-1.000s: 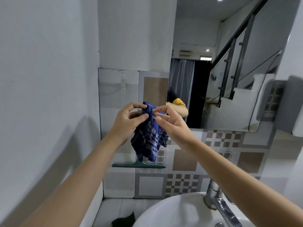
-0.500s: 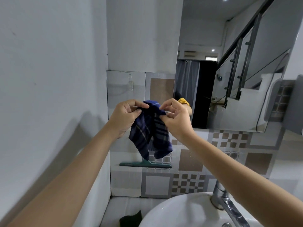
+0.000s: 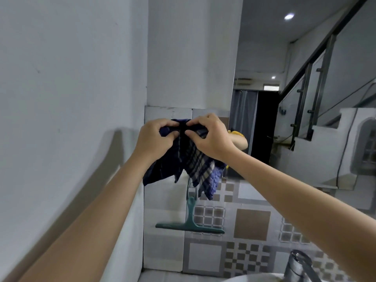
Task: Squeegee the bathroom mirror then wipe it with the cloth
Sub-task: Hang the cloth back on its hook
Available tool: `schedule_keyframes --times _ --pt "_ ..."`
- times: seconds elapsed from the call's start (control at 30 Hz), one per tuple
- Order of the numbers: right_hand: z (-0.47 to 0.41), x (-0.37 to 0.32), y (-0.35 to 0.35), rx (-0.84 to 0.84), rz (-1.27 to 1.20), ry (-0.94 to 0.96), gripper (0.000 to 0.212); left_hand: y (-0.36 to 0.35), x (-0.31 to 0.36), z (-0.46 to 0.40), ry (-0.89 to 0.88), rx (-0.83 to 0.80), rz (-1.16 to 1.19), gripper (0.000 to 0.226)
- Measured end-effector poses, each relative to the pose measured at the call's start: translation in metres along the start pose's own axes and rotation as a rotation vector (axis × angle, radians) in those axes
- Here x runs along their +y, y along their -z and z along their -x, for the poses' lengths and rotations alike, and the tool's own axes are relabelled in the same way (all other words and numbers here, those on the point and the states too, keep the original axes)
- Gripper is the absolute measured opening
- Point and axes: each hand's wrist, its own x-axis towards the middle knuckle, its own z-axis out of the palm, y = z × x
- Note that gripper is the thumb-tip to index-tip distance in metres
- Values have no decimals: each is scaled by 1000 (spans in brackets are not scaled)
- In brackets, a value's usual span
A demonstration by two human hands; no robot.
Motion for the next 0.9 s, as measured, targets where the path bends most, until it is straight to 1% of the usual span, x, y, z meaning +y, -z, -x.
schedule_keyframes --times 0.13,0.27,0.4,0.5,0.6,0.7,0.8,0.9 --pt "-39 1 -11 8 95 54 28 -1 -5 -31 24 111 31 25" --pt "-67 6 -27 -29 146 52 31 -2 -17 -60 55 120 17 28" --pt "-77 21 -42 -68 121 -9 32 -9 -35 -73 40 120 -57 28" --pt "-72 31 -52 -76 63 -43 31 -19 -50 -69 14 159 -16 26" --pt "-66 33 -64 -26 -30 -90 28 -28 -57 -62 5 217 37 25" --pt "-58 31 -76 13 -132 -159 27 -33 -56 -56 23 234 71 25" --pt "-53 28 -83 102 -203 -202 23 -34 -54 -52 93 220 141 26" --pt "-42 17 -77 180 -284 -329 18 -35 -48 -42 201 189 209 30"
